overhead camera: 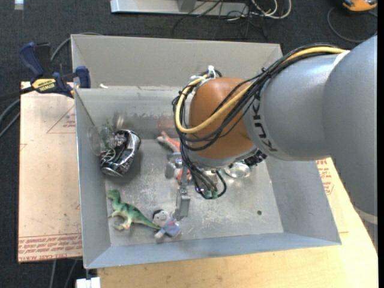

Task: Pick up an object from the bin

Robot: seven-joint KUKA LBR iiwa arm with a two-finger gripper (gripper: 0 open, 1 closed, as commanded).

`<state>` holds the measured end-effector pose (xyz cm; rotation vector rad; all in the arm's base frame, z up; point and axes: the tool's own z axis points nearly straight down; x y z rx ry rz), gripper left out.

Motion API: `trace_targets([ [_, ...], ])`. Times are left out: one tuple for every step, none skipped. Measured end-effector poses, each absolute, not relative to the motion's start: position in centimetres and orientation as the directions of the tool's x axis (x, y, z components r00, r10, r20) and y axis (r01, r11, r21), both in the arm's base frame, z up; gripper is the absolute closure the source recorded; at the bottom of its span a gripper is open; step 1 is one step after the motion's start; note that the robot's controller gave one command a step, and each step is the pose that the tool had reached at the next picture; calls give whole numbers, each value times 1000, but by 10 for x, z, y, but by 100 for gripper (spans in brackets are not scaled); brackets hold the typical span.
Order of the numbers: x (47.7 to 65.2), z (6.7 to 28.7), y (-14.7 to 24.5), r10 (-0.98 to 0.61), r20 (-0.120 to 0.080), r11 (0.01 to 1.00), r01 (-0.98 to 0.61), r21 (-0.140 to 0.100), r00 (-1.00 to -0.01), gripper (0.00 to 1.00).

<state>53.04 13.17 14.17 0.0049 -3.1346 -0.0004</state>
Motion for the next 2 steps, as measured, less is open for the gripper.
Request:
trace_targets([
  [532, 146, 131, 1, 0, 1000, 1, 1, -1000, 0],
  [507, 68, 139, -133, 10, 991, -133, 2, -991, 0],
])
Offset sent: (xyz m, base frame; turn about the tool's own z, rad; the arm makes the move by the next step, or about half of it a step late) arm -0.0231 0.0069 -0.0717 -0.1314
